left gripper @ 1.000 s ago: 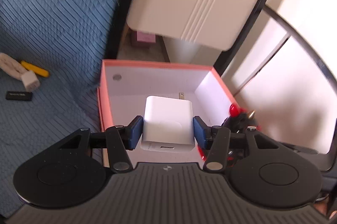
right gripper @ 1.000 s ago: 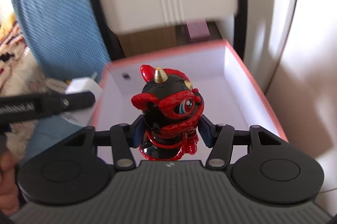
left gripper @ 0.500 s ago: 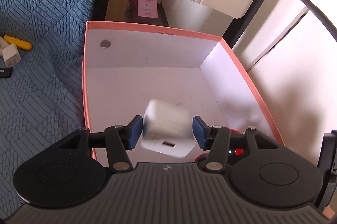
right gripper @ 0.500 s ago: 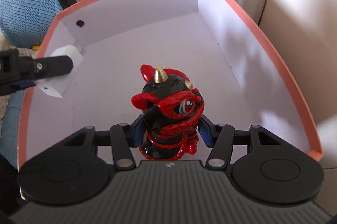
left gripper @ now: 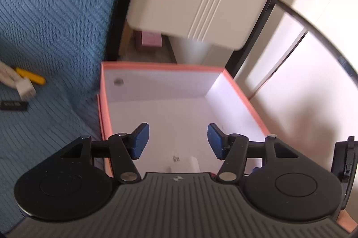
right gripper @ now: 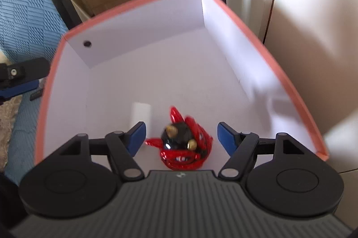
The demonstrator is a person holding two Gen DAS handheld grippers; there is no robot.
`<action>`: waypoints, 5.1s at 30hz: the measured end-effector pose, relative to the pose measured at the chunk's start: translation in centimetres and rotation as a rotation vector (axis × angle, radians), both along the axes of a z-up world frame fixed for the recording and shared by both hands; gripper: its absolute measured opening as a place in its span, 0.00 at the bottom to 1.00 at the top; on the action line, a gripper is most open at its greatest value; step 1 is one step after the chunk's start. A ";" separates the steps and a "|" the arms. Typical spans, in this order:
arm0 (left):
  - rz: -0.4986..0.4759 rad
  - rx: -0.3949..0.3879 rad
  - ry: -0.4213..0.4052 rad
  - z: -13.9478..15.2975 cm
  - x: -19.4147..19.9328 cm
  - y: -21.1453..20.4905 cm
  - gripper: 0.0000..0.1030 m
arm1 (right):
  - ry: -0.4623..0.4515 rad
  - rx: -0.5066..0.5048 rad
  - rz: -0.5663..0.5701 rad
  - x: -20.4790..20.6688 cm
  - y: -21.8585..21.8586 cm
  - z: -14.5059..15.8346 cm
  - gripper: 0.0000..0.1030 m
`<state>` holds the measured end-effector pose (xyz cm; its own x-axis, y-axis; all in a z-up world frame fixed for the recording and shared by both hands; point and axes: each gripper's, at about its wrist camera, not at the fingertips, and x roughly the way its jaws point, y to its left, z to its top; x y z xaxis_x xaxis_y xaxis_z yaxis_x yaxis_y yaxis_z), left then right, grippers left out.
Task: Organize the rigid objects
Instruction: 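Open both tools to release charger and toy inside the box, then withdraw both tools from the box back toward the seat, then lower the left tool onto the fluffy white brush while the right tool approaches the black USB stick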
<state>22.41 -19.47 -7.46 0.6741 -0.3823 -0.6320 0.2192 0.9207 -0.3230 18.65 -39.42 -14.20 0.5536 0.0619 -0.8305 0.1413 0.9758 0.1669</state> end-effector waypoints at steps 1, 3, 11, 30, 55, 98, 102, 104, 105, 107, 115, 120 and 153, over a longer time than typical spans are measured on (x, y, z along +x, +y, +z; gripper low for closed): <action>0.002 -0.003 -0.019 0.8 -0.4 0.4 0.62 | -0.020 -0.014 -0.004 -0.3 0.3 0.7 0.70; 0.006 -0.010 -0.053 2.1 -1.2 1.4 0.62 | -0.070 -0.033 0.006 -0.9 1.2 2.3 0.70; 0.031 0.028 -0.196 6.7 -4.9 5.7 0.62 | -0.213 0.000 0.010 -2.8 4.3 7.7 0.70; 0.147 0.038 -0.301 6.8 -12.2 16.8 0.62 | -0.344 -0.046 0.193 -7.8 15.9 10.7 0.70; 0.197 0.087 -0.198 -2.0 -14.4 21.9 0.62 | -0.319 -0.048 0.322 -9.4 24.3 1.5 0.70; 0.291 0.035 -0.021 -8.3 -2.2 26.3 0.62 | -0.266 0.096 0.401 3.1 28.6 -3.8 0.70; 0.288 0.026 -0.019 -8.7 -0.7 27.0 0.62 | -0.251 0.090 0.415 4.7 29.4 -4.9 0.70; 0.294 0.012 -0.011 -9.0 0.2 27.6 0.62 | -0.241 0.088 0.415 5.7 29.7 -5.4 0.70; 0.297 0.002 -0.005 -9.3 0.6 27.9 0.62 | -0.238 0.090 0.416 6.2 29.9 -5.6 0.70; 0.305 -0.006 0.005 -9.8 1.6 28.4 0.62 | -0.237 0.088 0.424 7.0 30.3 -6.0 0.70; 0.336 -0.044 0.019 -10.6 5.4 30.0 0.61 | -0.247 0.063 0.498 10.6 33.2 -7.6 0.70; 0.335 -0.061 0.022 -10.7 8.2 30.7 0.61 | -0.259 0.066 0.529 13.1 34.2 -8.4 0.70; 0.316 -0.039 0.026 -12.3 16.0 34.4 0.18 | -0.207 -0.117 0.861 17.2 38.9 -9.5 0.31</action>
<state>38.37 14.91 -19.75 0.7474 -0.1810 -0.6392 -0.0839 0.9287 -0.3611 35.89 -0.55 -23.74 0.4940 0.4469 -0.7458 -0.6703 0.7421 0.0007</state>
